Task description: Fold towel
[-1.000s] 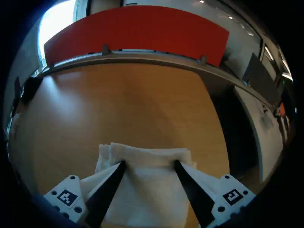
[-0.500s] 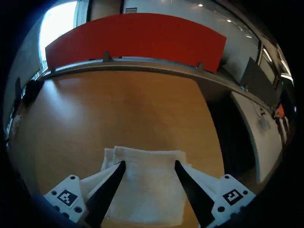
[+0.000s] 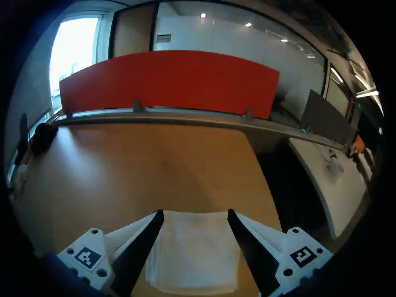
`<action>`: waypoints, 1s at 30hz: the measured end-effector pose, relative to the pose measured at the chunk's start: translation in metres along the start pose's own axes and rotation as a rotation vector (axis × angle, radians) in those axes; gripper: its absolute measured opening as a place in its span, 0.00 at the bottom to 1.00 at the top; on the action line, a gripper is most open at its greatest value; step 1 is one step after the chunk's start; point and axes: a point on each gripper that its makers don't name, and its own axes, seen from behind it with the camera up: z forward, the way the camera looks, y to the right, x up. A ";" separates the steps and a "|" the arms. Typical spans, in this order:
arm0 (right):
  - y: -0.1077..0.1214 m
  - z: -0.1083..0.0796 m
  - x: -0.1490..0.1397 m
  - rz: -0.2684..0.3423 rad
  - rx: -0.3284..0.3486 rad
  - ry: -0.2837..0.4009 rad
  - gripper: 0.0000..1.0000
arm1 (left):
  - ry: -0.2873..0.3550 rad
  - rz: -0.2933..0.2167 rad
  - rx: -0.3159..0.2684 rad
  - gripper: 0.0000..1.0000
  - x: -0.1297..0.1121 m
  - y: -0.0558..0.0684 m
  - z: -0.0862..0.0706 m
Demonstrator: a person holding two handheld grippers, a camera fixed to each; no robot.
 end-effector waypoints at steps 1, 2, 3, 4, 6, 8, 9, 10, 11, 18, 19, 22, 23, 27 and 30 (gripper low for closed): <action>0.000 -0.004 0.004 0.005 -0.006 0.019 1.00 | 0.002 0.000 -0.001 0.97 0.001 0.000 0.000; 0.000 -0.007 0.008 0.009 -0.012 0.036 1.00 | 0.004 0.000 -0.003 0.97 0.002 0.000 0.001; 0.001 -0.010 0.012 0.014 -0.018 0.053 1.00 | 0.006 0.000 -0.004 0.97 0.003 0.000 0.001; 0.001 -0.014 0.016 0.019 -0.026 0.072 1.00 | 0.008 0.002 -0.005 0.97 0.004 0.000 0.001; 0.002 -0.020 0.024 0.029 -0.041 0.107 1.00 | 0.012 0.005 -0.007 0.97 0.006 0.000 0.002; 0.001 -0.027 0.032 0.041 -0.050 0.147 1.00 | 0.015 0.007 -0.009 0.97 0.007 -0.001 0.002; 0.001 -0.030 0.035 0.046 -0.053 0.167 1.00 | 0.017 0.007 -0.009 0.97 0.008 -0.001 0.002; 0.000 -0.034 0.040 0.052 -0.056 0.190 1.00 | 0.018 0.007 -0.010 0.97 0.009 -0.001 0.002; -0.001 -0.038 0.044 0.056 -0.058 0.211 1.00 | 0.019 0.008 -0.011 0.97 0.009 -0.001 0.002; -0.004 -0.054 0.066 0.095 -0.070 0.324 1.00 | 0.026 0.011 -0.016 0.97 0.013 -0.001 0.004; -0.005 -0.056 0.069 0.097 -0.073 0.336 1.00 | 0.027 0.010 -0.016 0.97 0.013 -0.001 0.004; -0.006 -0.060 0.075 0.098 -0.079 0.366 1.00 | 0.030 0.009 -0.017 0.97 0.014 -0.001 0.004; -0.006 -0.062 0.077 0.097 -0.080 0.373 1.00 | 0.031 0.009 -0.018 0.97 0.014 -0.001 0.005; -0.007 -0.069 0.089 0.094 -0.093 0.410 1.00 | 0.036 0.009 -0.019 0.97 0.016 -0.001 0.005; -0.007 -0.077 0.102 0.092 -0.122 0.449 1.00 | 0.038 0.009 -0.020 0.97 0.017 0.000 0.006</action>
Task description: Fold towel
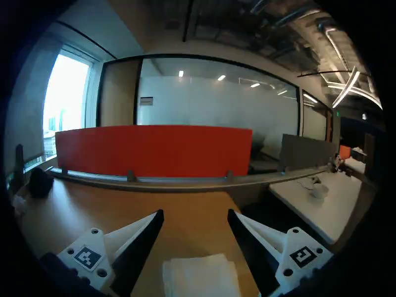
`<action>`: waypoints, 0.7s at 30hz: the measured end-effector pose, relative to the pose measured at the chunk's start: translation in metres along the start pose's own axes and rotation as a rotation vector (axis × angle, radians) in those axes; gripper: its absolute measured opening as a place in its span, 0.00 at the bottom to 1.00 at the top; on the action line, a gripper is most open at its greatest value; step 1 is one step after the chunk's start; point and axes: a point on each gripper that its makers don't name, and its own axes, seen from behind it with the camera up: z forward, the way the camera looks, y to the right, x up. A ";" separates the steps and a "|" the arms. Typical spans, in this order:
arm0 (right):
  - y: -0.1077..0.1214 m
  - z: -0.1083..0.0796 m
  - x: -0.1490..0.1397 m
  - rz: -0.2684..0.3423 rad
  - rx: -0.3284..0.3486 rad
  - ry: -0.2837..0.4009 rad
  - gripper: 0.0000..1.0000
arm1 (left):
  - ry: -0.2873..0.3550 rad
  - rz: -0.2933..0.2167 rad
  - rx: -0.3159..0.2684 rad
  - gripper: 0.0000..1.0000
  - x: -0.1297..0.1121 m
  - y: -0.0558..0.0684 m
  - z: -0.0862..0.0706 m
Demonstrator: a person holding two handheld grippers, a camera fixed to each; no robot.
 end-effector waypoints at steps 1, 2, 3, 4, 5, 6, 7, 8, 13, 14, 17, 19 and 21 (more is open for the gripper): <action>-0.001 -0.001 0.005 -0.006 -0.005 0.016 1.00 | 0.002 -0.001 0.000 0.97 0.000 0.000 0.000; -0.003 -0.002 0.010 -0.011 -0.010 0.030 1.00 | 0.003 -0.001 -0.001 0.97 0.001 0.000 0.000; -0.004 -0.002 0.014 -0.016 -0.012 0.042 1.00 | 0.004 -0.002 -0.001 0.97 0.001 0.000 0.001; -0.007 -0.003 0.016 -0.021 -0.010 0.049 1.00 | 0.006 -0.003 -0.002 0.97 0.002 0.001 0.001; -0.010 -0.003 0.019 -0.026 -0.008 0.055 1.00 | 0.008 -0.004 -0.002 0.97 0.002 0.001 0.002; -0.012 -0.004 0.021 -0.029 -0.005 0.060 1.00 | 0.011 -0.006 -0.003 0.97 0.003 0.001 0.002; -0.016 -0.004 0.023 -0.030 0.001 0.061 1.00 | 0.014 -0.009 -0.004 0.97 0.004 0.000 0.003; -0.019 -0.004 0.024 -0.030 0.007 0.061 1.00 | 0.017 -0.011 -0.005 0.97 0.005 0.000 0.004; -0.036 -0.006 0.033 -0.024 0.029 0.067 1.00 | 0.047 -0.022 -0.011 0.97 0.016 -0.002 0.008; -0.039 -0.006 0.034 -0.022 0.032 0.068 1.00 | 0.054 -0.024 -0.013 0.97 0.019 -0.003 0.008; -0.050 -0.007 0.036 -0.019 0.042 0.069 1.00 | 0.086 -0.027 -0.011 0.97 0.033 -0.007 0.011; -0.057 -0.007 0.037 -0.017 0.049 0.068 1.00 | 0.109 -0.033 -0.008 0.97 0.045 -0.011 0.013; -0.065 -0.007 0.037 -0.014 0.057 0.066 1.00 | 0.132 -0.039 -0.006 0.97 0.056 -0.015 0.015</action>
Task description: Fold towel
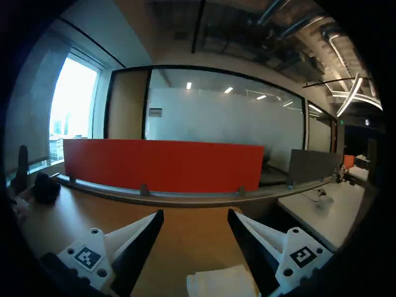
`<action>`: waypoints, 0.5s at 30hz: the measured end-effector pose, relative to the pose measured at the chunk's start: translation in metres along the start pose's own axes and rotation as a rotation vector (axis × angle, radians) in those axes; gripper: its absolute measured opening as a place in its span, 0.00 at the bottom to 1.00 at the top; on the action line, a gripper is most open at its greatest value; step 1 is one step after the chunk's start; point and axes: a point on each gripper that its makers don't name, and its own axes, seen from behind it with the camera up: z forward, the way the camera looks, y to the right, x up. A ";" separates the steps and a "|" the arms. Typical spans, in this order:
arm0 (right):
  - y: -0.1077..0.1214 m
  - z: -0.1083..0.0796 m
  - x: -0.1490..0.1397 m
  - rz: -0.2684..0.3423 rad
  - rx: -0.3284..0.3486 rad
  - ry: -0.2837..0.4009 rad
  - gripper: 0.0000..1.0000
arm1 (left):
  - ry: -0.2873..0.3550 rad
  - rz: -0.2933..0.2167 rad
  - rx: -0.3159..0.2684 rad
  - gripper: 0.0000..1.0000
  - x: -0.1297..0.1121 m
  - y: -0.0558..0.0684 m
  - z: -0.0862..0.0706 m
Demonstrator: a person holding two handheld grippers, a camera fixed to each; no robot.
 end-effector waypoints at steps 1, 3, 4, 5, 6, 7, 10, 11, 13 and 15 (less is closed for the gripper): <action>-0.005 0.000 0.001 0.002 0.006 0.000 1.00 | 0.014 -0.004 0.001 0.97 0.007 -0.002 0.002; -0.013 0.000 0.004 0.004 0.016 -0.001 1.00 | 0.038 -0.009 0.002 0.97 0.018 -0.006 0.006; -0.018 0.000 0.005 0.006 0.021 0.000 1.00 | 0.052 -0.010 0.003 0.97 0.025 -0.008 0.009; -0.022 0.000 0.007 0.007 0.025 0.000 1.00 | 0.065 -0.010 0.004 0.97 0.031 -0.010 0.011; -0.026 0.000 0.008 0.008 0.029 0.001 1.00 | 0.077 -0.010 0.005 0.97 0.037 -0.012 0.013; -0.031 -0.001 0.009 0.009 0.034 0.002 1.00 | 0.090 -0.009 0.006 0.97 0.043 -0.014 0.015; -0.045 -0.001 0.012 0.011 0.048 0.005 1.00 | 0.128 -0.007 0.007 0.97 0.061 -0.020 0.021; -0.049 -0.001 0.013 0.010 0.053 0.006 1.00 | 0.141 -0.006 0.007 0.97 0.067 -0.022 0.022; -0.058 -0.002 0.017 0.008 0.061 0.009 1.00 | 0.168 -0.005 0.008 0.97 0.080 -0.026 0.025; -0.066 -0.002 0.020 0.005 0.067 0.012 1.00 | 0.193 -0.003 0.010 0.97 0.092 -0.029 0.027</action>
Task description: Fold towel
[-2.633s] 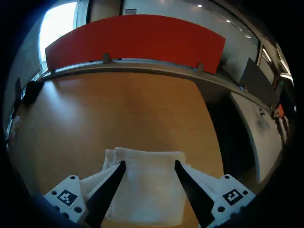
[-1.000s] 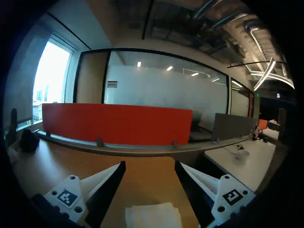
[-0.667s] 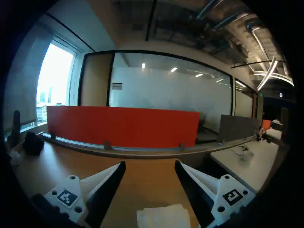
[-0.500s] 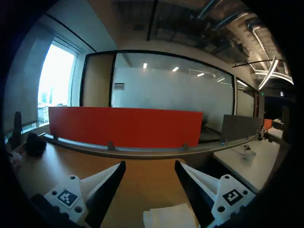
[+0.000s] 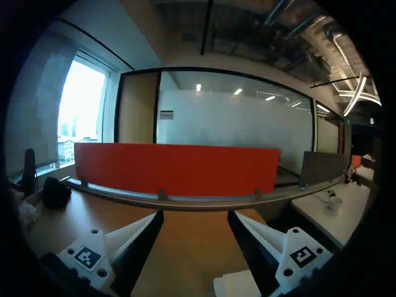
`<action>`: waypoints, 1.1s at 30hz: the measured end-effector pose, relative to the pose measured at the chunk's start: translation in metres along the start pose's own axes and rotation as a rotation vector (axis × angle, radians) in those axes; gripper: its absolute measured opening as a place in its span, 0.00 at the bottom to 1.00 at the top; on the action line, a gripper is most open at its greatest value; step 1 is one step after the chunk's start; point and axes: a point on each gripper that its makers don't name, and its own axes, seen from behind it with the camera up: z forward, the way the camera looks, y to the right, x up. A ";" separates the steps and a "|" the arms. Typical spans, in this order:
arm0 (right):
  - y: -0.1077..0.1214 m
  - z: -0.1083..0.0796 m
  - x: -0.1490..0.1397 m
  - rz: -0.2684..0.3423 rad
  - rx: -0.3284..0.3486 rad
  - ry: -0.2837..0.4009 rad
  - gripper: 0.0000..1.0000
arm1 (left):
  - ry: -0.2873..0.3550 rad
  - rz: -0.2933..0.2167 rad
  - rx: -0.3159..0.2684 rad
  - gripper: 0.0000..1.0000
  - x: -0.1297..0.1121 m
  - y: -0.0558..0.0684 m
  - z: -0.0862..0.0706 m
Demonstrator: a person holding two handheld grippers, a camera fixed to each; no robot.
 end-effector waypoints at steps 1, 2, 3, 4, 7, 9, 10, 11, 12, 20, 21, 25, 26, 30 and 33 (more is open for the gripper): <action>-0.005 0.000 0.002 0.001 0.003 0.003 1.00 | 0.015 0.002 0.001 0.97 0.007 -0.002 0.002; -0.009 0.000 0.004 0.001 0.005 0.006 1.00 | 0.029 0.005 0.001 0.97 0.013 -0.003 0.004; -0.014 0.000 0.006 0.002 0.009 0.008 1.00 | 0.042 0.007 0.001 0.97 0.019 -0.004 0.006; -0.019 0.000 0.007 0.004 0.013 0.010 1.00 | 0.056 0.009 0.001 0.97 0.026 -0.005 0.008; -0.035 0.000 0.008 0.006 0.028 0.012 1.00 | 0.092 0.014 -0.001 0.97 0.044 -0.007 0.014; -0.045 0.000 0.008 0.006 0.037 0.010 1.00 | 0.113 0.013 -0.001 0.97 0.054 -0.008 0.017; -0.050 0.000 0.008 0.006 0.041 0.011 1.00 | 0.125 0.010 0.001 0.97 0.059 -0.010 0.018; -0.055 0.000 0.009 0.006 0.044 0.011 1.00 | 0.135 0.008 0.003 0.97 0.064 -0.011 0.019; -0.060 0.000 0.009 0.006 0.048 0.012 1.00 | 0.145 0.005 0.005 0.97 0.068 -0.012 0.020; -0.091 0.000 0.019 0.025 0.067 0.035 1.00 | 0.198 -0.016 0.009 0.97 0.091 -0.016 0.025; -0.093 -0.001 0.020 0.027 0.067 0.037 1.00 | 0.203 -0.017 0.009 0.97 0.093 -0.017 0.026; -0.097 -0.002 0.021 0.040 0.062 0.039 1.00 | 0.220 -0.029 0.010 0.97 0.097 -0.018 0.027; -0.098 -0.002 0.022 0.044 0.062 0.038 1.00 | 0.222 -0.031 0.011 0.97 0.098 -0.019 0.028; -0.102 -0.004 0.024 0.056 0.067 0.041 1.00 | 0.231 -0.034 0.013 0.97 0.101 -0.020 0.027; -0.105 -0.005 0.025 0.058 0.067 0.042 1.00 | 0.234 -0.035 0.014 0.97 0.102 -0.020 0.027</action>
